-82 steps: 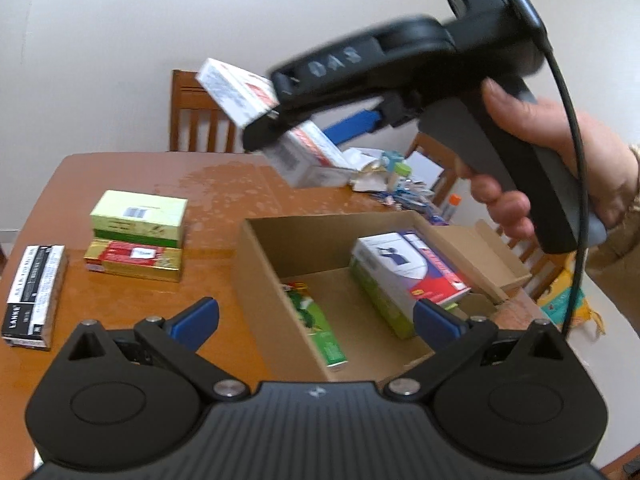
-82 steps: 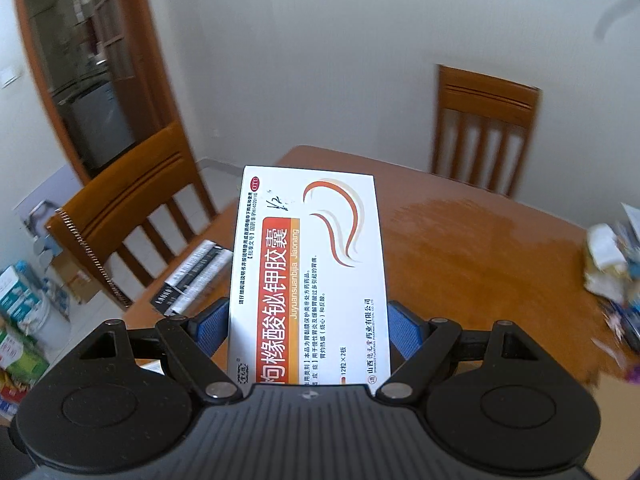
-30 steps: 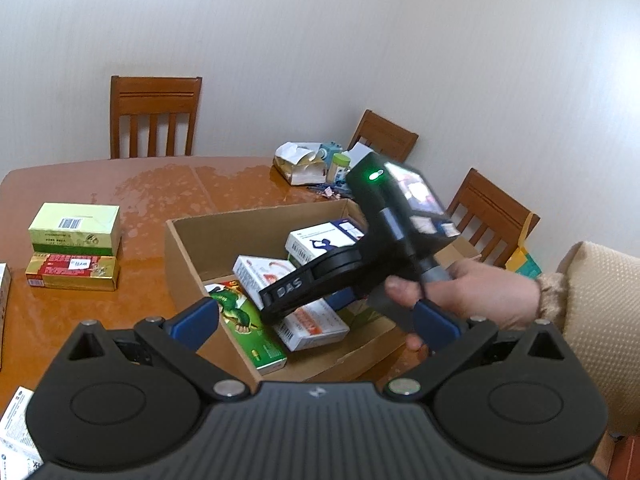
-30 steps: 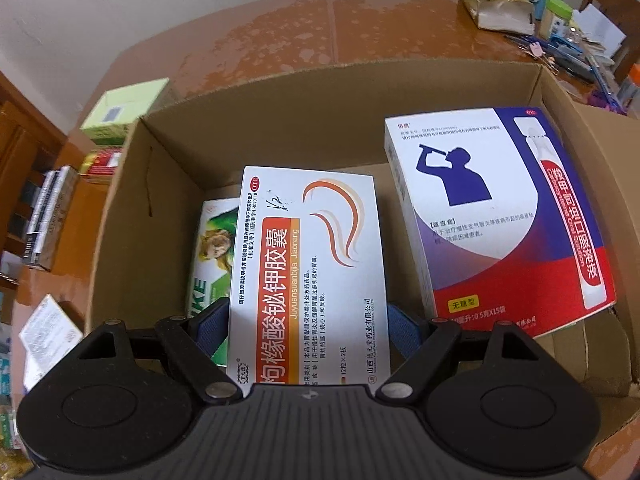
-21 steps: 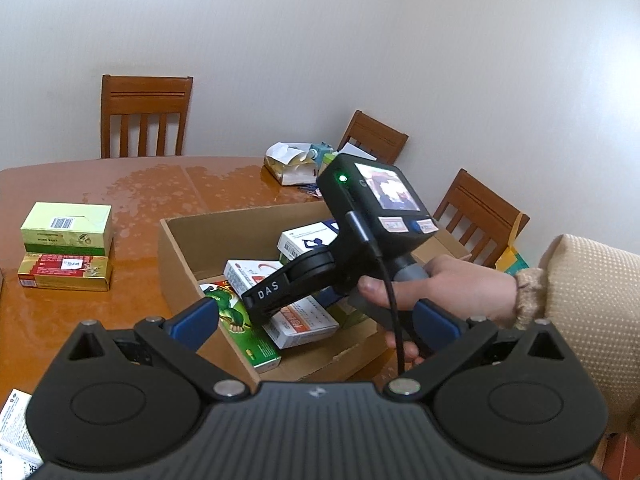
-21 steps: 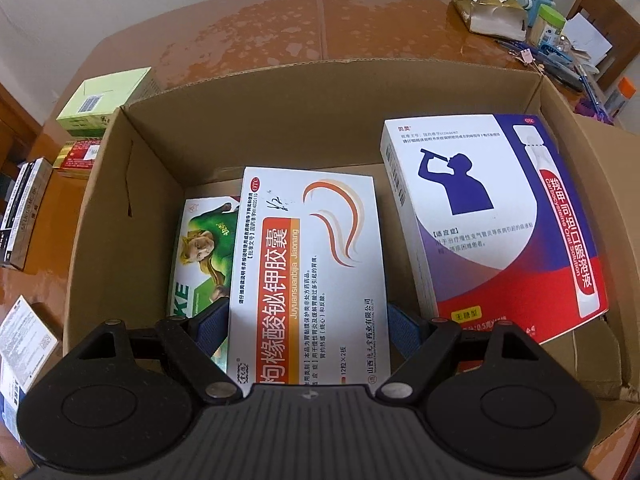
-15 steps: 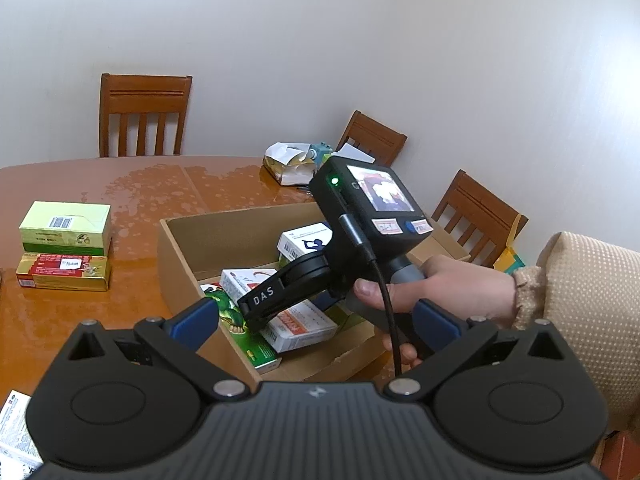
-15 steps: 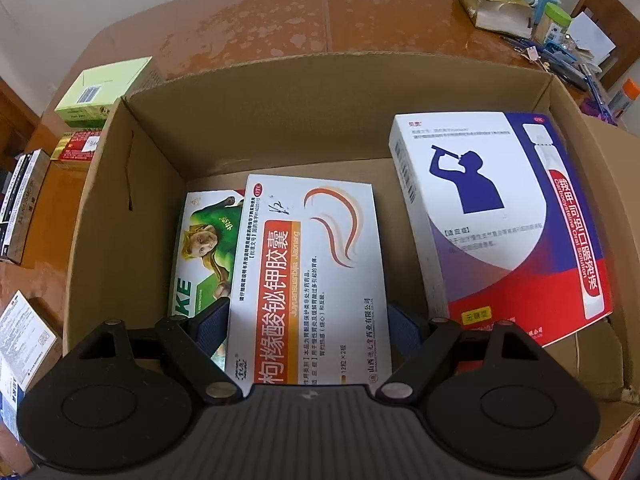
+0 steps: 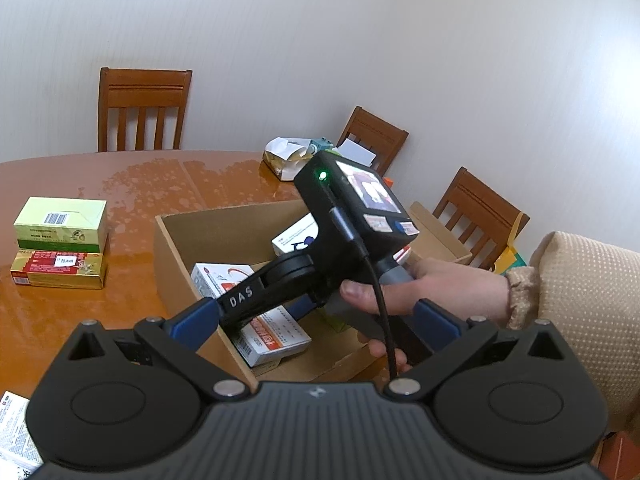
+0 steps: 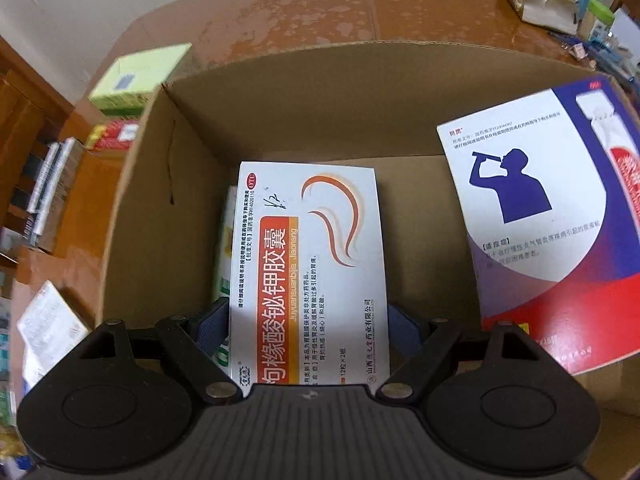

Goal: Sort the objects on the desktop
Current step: 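Lower the capsule box into the cardboard box beside the green QUIKE box, then open the right gripper and tilt it to settle the capsule box upright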

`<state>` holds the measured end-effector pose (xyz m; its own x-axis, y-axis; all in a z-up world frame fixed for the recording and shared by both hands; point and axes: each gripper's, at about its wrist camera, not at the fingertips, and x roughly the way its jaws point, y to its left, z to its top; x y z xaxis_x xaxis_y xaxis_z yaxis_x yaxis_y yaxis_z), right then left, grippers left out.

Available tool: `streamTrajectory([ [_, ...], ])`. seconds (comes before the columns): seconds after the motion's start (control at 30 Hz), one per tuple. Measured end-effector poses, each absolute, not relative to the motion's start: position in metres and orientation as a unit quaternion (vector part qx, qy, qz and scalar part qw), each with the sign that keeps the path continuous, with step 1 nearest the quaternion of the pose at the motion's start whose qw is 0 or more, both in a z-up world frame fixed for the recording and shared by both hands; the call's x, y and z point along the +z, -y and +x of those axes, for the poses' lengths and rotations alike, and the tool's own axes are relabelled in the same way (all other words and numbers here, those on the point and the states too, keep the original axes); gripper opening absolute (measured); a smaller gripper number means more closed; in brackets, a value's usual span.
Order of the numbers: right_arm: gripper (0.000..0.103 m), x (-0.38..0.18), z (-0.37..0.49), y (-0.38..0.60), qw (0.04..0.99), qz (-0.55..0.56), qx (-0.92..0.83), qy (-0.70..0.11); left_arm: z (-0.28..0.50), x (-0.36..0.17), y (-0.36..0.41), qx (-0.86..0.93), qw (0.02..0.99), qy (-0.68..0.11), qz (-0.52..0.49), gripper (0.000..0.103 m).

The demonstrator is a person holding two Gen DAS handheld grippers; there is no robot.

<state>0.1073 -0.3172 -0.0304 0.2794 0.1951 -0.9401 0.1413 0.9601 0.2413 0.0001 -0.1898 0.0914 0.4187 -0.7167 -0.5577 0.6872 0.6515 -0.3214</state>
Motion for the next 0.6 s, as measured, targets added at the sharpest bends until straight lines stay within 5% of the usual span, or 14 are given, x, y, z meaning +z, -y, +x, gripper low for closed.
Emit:
streamTrajectory([
  [0.6,0.084,-0.015,0.101,0.323,0.801,0.162,0.015,-0.575,0.007,0.086,0.189,-0.418,0.841,-0.342,-0.025,0.103],
])
